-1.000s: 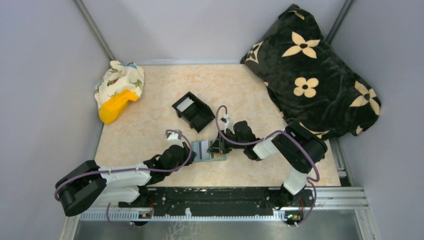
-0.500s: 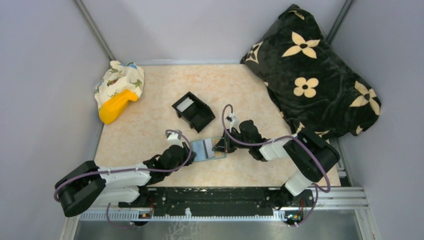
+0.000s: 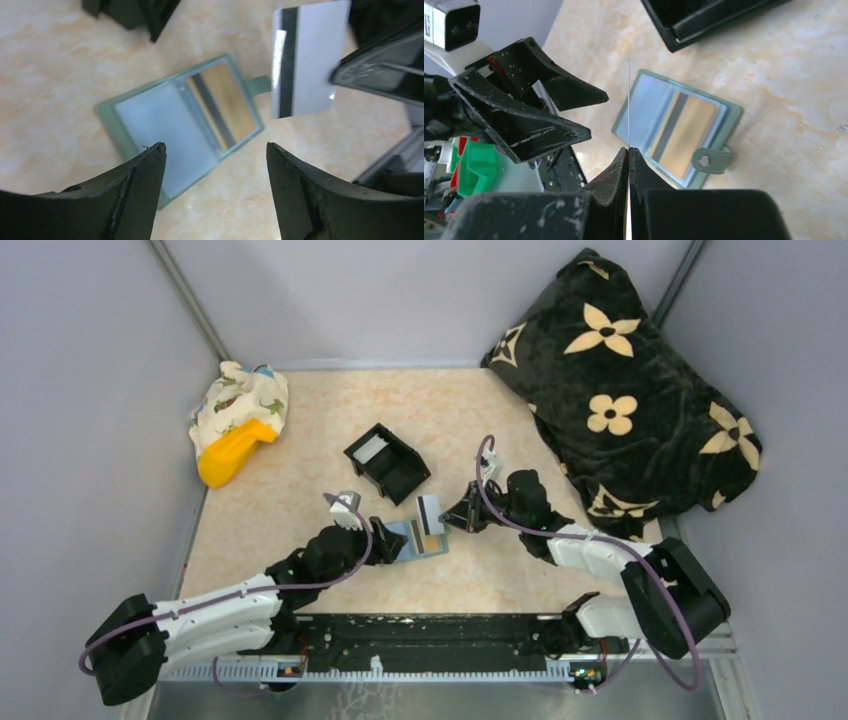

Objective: Take the credit cards out of the card holder

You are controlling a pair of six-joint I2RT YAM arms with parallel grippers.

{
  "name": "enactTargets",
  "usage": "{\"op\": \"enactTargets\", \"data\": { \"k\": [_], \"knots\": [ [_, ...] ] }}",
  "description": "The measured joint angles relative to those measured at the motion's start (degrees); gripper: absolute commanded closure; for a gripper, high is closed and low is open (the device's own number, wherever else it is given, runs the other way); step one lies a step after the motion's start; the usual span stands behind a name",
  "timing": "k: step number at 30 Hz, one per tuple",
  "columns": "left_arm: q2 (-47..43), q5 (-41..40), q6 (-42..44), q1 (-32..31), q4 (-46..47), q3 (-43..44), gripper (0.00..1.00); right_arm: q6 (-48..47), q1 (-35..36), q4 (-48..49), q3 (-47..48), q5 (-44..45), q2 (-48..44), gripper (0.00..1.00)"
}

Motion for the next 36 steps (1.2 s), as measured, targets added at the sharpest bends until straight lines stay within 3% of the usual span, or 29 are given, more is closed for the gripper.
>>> {"op": "enactTargets", "data": {
  "k": [7,15,27,36],
  "knots": [
    [-5.1,9.2,3.9,2.5,9.5,-0.1,0.16,0.7,0.0,0.3,0.0,-3.9,-4.6,1.00],
    [-3.5,22.8,4.3,9.3,23.2,-2.0,0.17,5.8,0.0,7.9,-0.7,-8.7,-9.1,1.00],
    [-1.2,31.8,3.6,10.8,35.5,-3.2,0.40,10.4,0.0,14.6,-3.4,-12.9,-10.7,1.00],
    [-0.3,35.0,2.4,10.9,38.8,-3.2,0.57,11.9,0.0,17.3,-3.4,-14.0,-8.2,1.00]
  ]
}}
